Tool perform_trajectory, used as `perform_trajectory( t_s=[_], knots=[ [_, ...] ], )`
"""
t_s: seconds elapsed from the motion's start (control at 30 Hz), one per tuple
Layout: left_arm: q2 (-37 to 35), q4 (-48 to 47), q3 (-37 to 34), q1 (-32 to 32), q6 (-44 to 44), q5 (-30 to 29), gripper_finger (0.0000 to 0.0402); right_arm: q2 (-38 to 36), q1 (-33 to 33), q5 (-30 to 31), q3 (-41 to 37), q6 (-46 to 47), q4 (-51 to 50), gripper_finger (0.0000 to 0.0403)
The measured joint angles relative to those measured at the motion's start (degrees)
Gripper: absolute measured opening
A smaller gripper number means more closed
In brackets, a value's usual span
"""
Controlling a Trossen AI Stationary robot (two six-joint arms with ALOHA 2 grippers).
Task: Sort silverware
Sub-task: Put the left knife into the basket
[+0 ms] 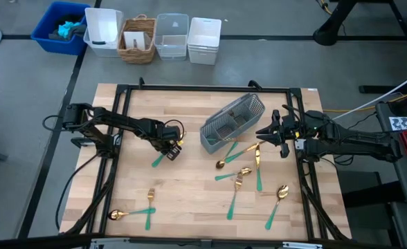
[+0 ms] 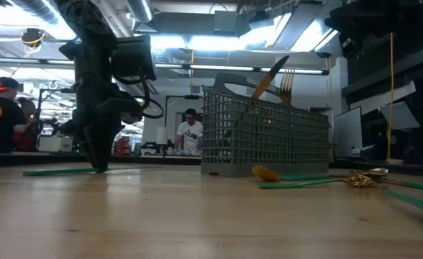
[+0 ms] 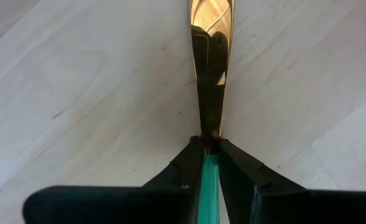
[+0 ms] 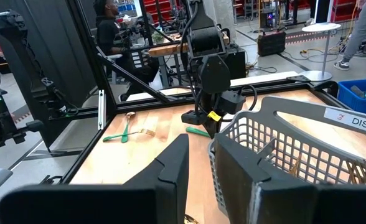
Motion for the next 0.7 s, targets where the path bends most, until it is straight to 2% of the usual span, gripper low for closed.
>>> perform_trajectory(
  t_s=[0.7],
  knots=[
    [-3.9, 0.0, 0.2, 0.0, 0.0, 0.9, 0.0040, 0.0, 0.0, 0.0, 0.0, 0.0, 0.4, 0.0081]
  ],
)
